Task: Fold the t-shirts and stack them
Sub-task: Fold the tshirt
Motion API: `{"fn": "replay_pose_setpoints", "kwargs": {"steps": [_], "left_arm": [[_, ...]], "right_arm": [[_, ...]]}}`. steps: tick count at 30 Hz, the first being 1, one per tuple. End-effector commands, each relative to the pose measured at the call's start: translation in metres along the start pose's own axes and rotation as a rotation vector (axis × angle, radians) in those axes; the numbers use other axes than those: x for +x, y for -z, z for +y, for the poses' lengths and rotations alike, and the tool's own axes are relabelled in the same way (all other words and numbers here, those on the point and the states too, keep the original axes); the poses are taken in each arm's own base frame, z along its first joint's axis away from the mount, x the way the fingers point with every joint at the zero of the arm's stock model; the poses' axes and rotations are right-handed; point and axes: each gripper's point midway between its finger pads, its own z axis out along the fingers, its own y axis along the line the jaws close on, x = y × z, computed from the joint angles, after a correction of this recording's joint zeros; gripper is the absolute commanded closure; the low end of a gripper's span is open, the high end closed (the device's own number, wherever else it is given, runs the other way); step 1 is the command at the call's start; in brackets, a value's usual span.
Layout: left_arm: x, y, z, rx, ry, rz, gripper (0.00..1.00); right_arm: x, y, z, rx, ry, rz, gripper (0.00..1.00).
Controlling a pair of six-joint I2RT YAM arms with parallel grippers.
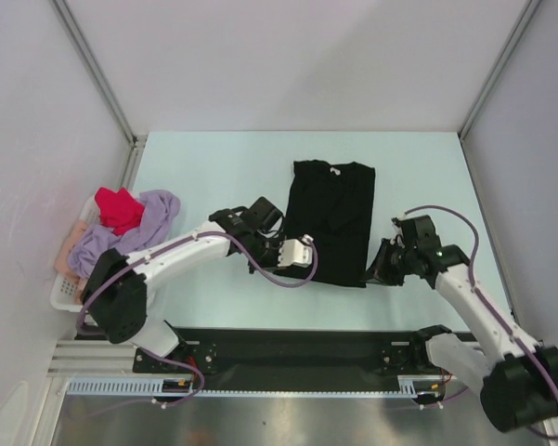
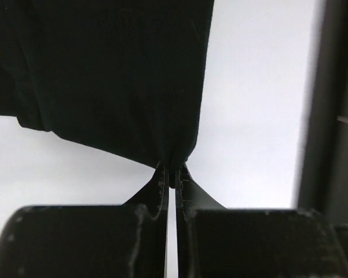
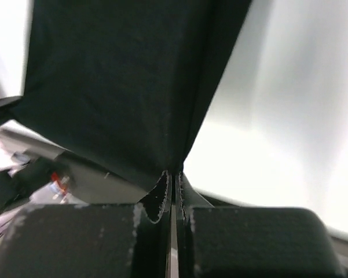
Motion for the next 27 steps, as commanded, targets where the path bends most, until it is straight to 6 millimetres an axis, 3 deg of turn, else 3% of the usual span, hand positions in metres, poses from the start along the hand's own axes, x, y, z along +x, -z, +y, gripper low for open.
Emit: {"fn": "replay_pose_setpoints", "kwargs": {"steps": [1, 2, 4, 5, 6, 10, 12, 14, 15, 17, 18, 19, 20, 21, 22, 24, 25, 27], "left_arm": [[-0.009, 0.039, -0.047, 0.174, 0.061, -0.044, 1.0], [-0.011, 0.048, -0.05, 0.191, 0.08, -0.056, 1.0], [-0.02, 0.062, -0.039, 0.189, 0.135, -0.136, 1.0], [-0.03, 0.073, -0.024, 0.15, 0.14, -0.177, 1.0], [-0.028, 0.078, -0.006, 0.113, 0.184, -0.199, 1.0], [-0.042, 0.093, 0.065, -0.063, 0.233, -0.264, 1.0], [-0.042, 0.091, 0.086, -0.083, 0.259, -0.266, 1.0], [-0.046, 0.081, 0.118, -0.096, 0.296, -0.271, 1.0], [-0.043, 0.081, 0.131, -0.107, 0.341, -0.277, 0.99], [-0.043, 0.072, 0.166, -0.129, 0.386, -0.286, 1.0], [-0.037, 0.07, 0.18, -0.148, 0.435, -0.28, 1.0], [-0.046, 0.083, 0.201, -0.197, 0.428, -0.307, 1.0], [-0.036, 0.066, 0.215, -0.188, 0.464, -0.285, 1.0], [-0.032, 0.066, 0.227, -0.204, 0.5, -0.288, 1.0], [-0.04, 0.08, 0.246, -0.253, 0.492, -0.311, 1.0], [-0.029, 0.061, 0.264, -0.246, 0.541, -0.295, 1.0], [-0.031, 0.064, 0.277, -0.278, 0.532, -0.304, 1.0], [-0.023, 0.047, 0.286, -0.277, 0.543, -0.285, 1.0]], "right_arm": [[0.032, 0.039, 0.01, 0.003, -0.092, 0.038, 1.0], [0.036, 0.048, 0.01, 0.013, -0.108, 0.043, 1.0], [0.027, 0.066, 0.023, -0.006, -0.099, -0.008, 1.0], [0.026, 0.068, 0.024, -0.002, -0.099, -0.006, 1.0], [0.022, 0.068, 0.026, -0.005, -0.092, -0.009, 1.0], [-0.022, 0.054, 0.019, -0.027, -0.128, -0.029, 1.0], [-0.056, 0.043, 0.015, -0.041, -0.125, -0.064, 1.0], [-0.106, 0.049, 0.015, -0.053, -0.129, -0.176, 1.0], [-0.12, 0.037, 0.009, -0.046, -0.156, -0.16, 1.0], [-0.161, 0.037, 0.015, -0.069, -0.141, -0.232, 1.0], [-0.173, 0.036, 0.015, -0.066, -0.139, -0.244, 1.0], [-0.182, 0.02, 0.004, -0.042, -0.17, -0.213, 1.0], [-0.195, 0.018, 0.001, -0.052, -0.172, -0.231, 1.0], [-0.208, 0.017, 0.0, -0.055, -0.18, -0.249, 1.0], [-0.213, 0.005, -0.008, -0.054, -0.224, -0.225, 1.0], [-0.237, 0.001, -0.015, -0.064, -0.238, -0.271, 1.0], [-0.243, -0.009, -0.023, -0.05, -0.266, -0.268, 1.0], [-0.257, -0.016, -0.025, -0.047, -0.267, -0.283, 1.0]]}}
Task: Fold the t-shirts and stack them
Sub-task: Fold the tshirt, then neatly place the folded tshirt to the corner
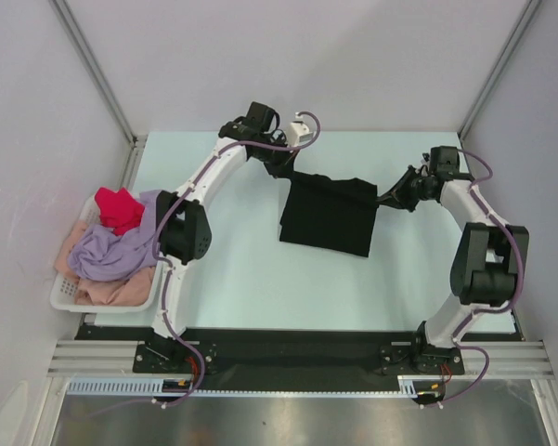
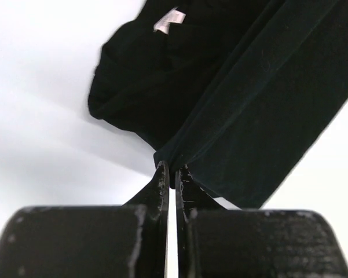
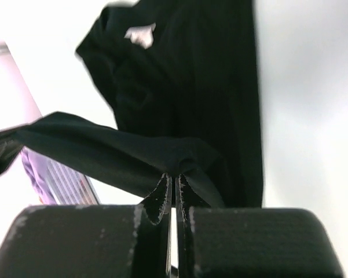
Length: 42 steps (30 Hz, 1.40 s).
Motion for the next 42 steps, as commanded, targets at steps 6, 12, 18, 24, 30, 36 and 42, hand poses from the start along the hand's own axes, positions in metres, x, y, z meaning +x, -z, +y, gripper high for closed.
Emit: {"fn": "replay_pose_setpoints", "kwargs": {"steps": [6, 12, 18, 24, 30, 36, 42], "left_arm": [[0.007, -0.007, 0.059, -0.179, 0.057, -0.001, 1.0], [0.008, -0.026, 0.078, -0.226, 0.098, -0.04, 0.99], [0.007, -0.04, 0.101, -0.305, 0.12, -0.074, 0.33], [-0.024, 0.031, 0.141, -0.476, 0.221, -0.198, 0.23], [0.008, 0.015, 0.085, -0.267, 0.238, -0.166, 0.28], [0.021, -0.003, 0.051, -0.169, 0.296, -0.096, 0.34], [0.029, 0.025, 0.029, -0.188, 0.247, -0.09, 0.29]], "right_arm": [[-0.079, -0.028, -0.007, 0.034, -0.029, -0.162, 1.0], [-0.096, -0.044, -0.014, 0.048, -0.065, -0.195, 1.0], [-0.136, -0.067, -0.015, 0.024, -0.055, -0.283, 0.61], [-0.162, -0.038, 0.015, 0.069, 0.171, -0.334, 0.53], [-0.101, -0.039, -0.007, 0.178, 0.263, -0.247, 0.35], [-0.071, -0.071, -0.03, 0.197, 0.234, -0.117, 0.29], [-0.072, -0.097, -0.039, 0.173, 0.222, -0.074, 0.35]]}}
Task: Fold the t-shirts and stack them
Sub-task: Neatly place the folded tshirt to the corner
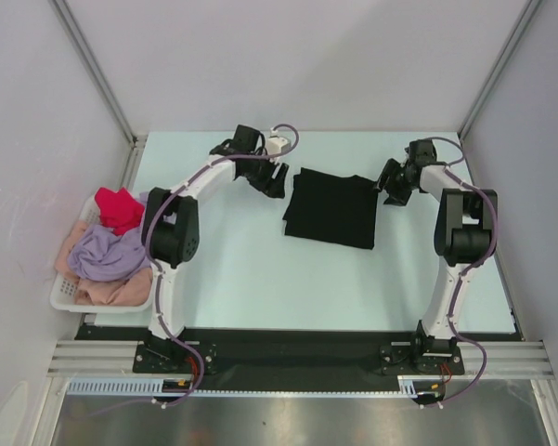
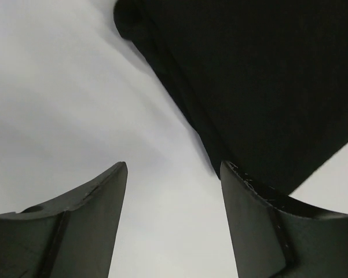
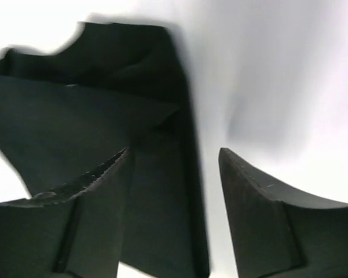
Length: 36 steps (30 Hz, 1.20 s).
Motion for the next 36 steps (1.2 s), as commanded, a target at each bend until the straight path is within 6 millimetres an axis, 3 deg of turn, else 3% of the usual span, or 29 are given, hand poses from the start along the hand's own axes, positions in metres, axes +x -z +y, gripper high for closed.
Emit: {"fn": "replay_pose_setpoints", "kwargs": {"steps": [1, 7, 13, 15, 17, 18, 20, 21, 22, 23, 24, 25, 29, 33, 36], "left_arm": [[-0.024, 0.052, -0.014, -0.011, -0.067, -0.086, 0.29], [-0.011, 0.086, -0.018, -0.038, -0.091, -0.088, 0.28], [0.0, 0.116, -0.01, -0.088, -0.081, -0.098, 0.28], [0.003, 0.123, -0.004, -0.112, -0.076, -0.106, 0.28], [0.006, 0.131, 0.0, -0.135, -0.086, -0.104, 0.28], [0.009, 0.134, 0.002, -0.145, -0.089, -0.093, 0.28], [0.011, 0.14, 0.004, -0.166, -0.109, -0.083, 0.28], [0.014, 0.142, 0.005, -0.172, -0.111, -0.069, 0.28], [0.012, 0.145, 0.006, -0.177, -0.115, -0.069, 0.28], [0.01, 0.148, 0.007, -0.18, -0.12, -0.068, 0.27], [0.014, 0.147, 0.007, -0.176, -0.109, -0.045, 0.28], [0.007, 0.151, 0.008, -0.183, -0.116, -0.054, 0.28], [0.006, 0.153, 0.011, -0.191, -0.105, -0.022, 0.28], [0.016, 0.152, 0.017, -0.21, -0.085, 0.032, 0.28], [0.022, 0.151, 0.021, -0.224, -0.072, 0.071, 0.28]], "right_arm": [[-0.003, -0.017, 0.002, -0.054, 0.014, 0.019, 0.37], [-0.008, -0.038, 0.022, -0.171, 0.008, 0.055, 0.6], [-0.019, -0.048, 0.025, -0.234, 0.014, 0.068, 1.0], [-0.04, -0.043, 0.025, -0.247, 0.05, 0.025, 1.0], [-0.06, -0.035, 0.011, -0.23, 0.063, -0.006, 1.0], [-0.083, -0.026, 0.015, -0.237, 0.094, -0.051, 1.0], [-0.096, -0.027, -0.006, -0.197, 0.138, -0.045, 1.0], [-0.129, -0.013, -0.001, -0.181, 0.192, -0.121, 1.0], [-0.123, -0.026, -0.019, -0.139, 0.215, -0.077, 1.0], [-0.131, -0.027, -0.026, -0.113, 0.244, -0.088, 1.0], [-0.165, -0.011, -0.024, -0.087, 0.295, -0.175, 1.0], [-0.159, -0.027, -0.042, -0.058, 0.305, -0.136, 1.0], [-0.201, -0.023, -0.084, 0.115, 0.438, -0.258, 1.0], [-0.244, -0.006, -0.126, 0.3, 0.509, -0.387, 1.0], [-0.28, 0.011, -0.136, 0.425, 0.629, -0.503, 1.0]]}}
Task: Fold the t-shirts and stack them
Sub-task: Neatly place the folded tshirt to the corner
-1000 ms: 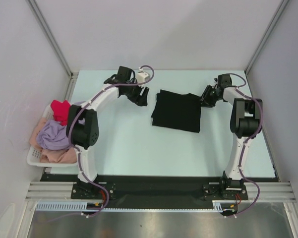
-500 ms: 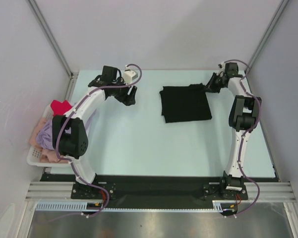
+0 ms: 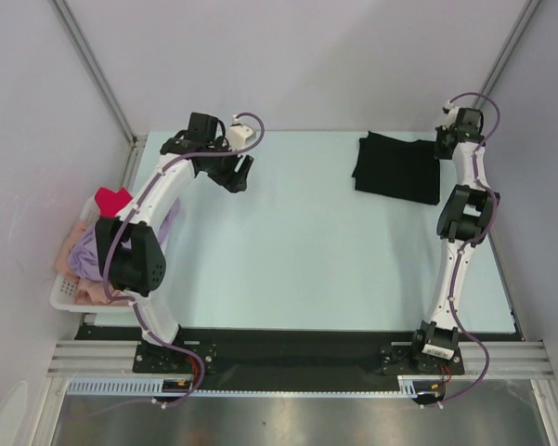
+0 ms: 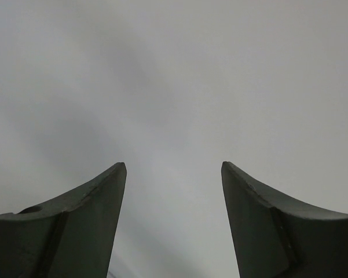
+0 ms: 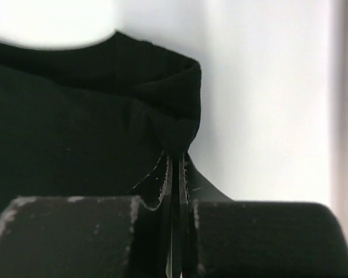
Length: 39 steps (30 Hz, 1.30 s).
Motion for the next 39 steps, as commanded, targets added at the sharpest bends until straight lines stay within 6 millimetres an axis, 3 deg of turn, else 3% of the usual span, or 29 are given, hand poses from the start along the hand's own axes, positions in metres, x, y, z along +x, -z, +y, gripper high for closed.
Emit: {"fn": "replay_pose_setpoints", "kwargs": {"steps": [1, 4, 8, 12, 15, 18, 21, 22, 23, 26, 27, 28, 30, 31, 33, 35, 36, 37, 39], "left_arm": [[0.004, 0.005, 0.01, -0.033, -0.007, 0.051, 0.28], [0.006, 0.004, 0.015, -0.052, -0.003, 0.081, 0.28], [0.005, 0.003, 0.024, -0.084, 0.004, 0.107, 0.28], [0.005, 0.003, 0.03, -0.108, 0.004, 0.12, 0.28], [0.006, 0.0, 0.033, -0.12, 0.004, 0.137, 0.27], [0.005, -0.003, 0.033, -0.12, 0.004, 0.141, 0.28], [0.002, -0.007, 0.03, -0.117, -0.014, 0.145, 0.28], [0.002, -0.007, 0.029, -0.11, -0.015, 0.144, 0.27], [0.001, -0.008, 0.026, -0.1, -0.017, 0.142, 0.28], [0.001, -0.005, 0.026, -0.1, -0.022, 0.139, 0.28], [0.0, -0.004, 0.025, -0.101, -0.023, 0.136, 0.28], [0.001, -0.002, 0.025, -0.101, -0.026, 0.136, 0.28], [-0.004, 0.007, 0.024, -0.107, -0.037, 0.112, 0.27], [-0.001, 0.007, 0.023, -0.106, -0.039, 0.114, 0.27], [-0.005, 0.019, 0.022, -0.119, -0.044, 0.087, 0.27], [0.003, 0.024, 0.021, -0.12, -0.038, 0.081, 0.27], [0.0, 0.035, 0.018, -0.117, -0.043, 0.052, 0.27], [0.008, 0.035, 0.015, -0.107, -0.033, 0.06, 0.27], [0.005, 0.047, 0.011, -0.106, -0.035, 0.014, 0.27]], "right_arm": [[-0.064, 0.011, -0.048, 0.23, 0.242, -0.191, 1.0], [-0.078, 0.009, -0.061, 0.31, 0.341, -0.229, 1.0], [-0.08, 0.0, -0.079, 0.375, 0.399, -0.257, 1.0], [-0.1, 0.004, -0.1, 0.469, 0.444, -0.344, 1.0], [-0.104, 0.007, -0.117, 0.505, 0.448, -0.374, 1.0], [-0.102, 0.004, -0.119, 0.482, 0.452, -0.38, 0.99], [-0.105, 0.007, -0.121, 0.499, 0.445, -0.39, 0.72], [-0.11, 0.012, -0.123, 0.513, 0.433, -0.403, 0.5], [-0.112, 0.015, -0.125, 0.532, 0.417, -0.408, 0.42], [-0.132, 0.045, -0.133, 0.619, 0.359, -0.444, 0.33], [-0.143, 0.064, -0.133, 0.643, 0.339, -0.461, 0.32], [-0.149, 0.073, -0.128, 0.64, 0.306, -0.476, 0.22], [-0.163, 0.101, -0.119, 0.635, 0.269, -0.501, 0.21], [-0.168, 0.11, -0.114, 0.624, 0.24, -0.515, 0.02], [-0.161, 0.114, -0.098, 0.573, 0.224, -0.478, 0.0], [-0.167, 0.135, -0.079, 0.511, 0.161, -0.489, 0.0], [-0.146, 0.128, -0.07, 0.466, 0.13, -0.415, 0.0], [-0.147, 0.144, -0.059, 0.432, 0.105, -0.413, 0.0], [-0.122, 0.136, -0.026, 0.312, 0.05, -0.336, 0.0]]}}
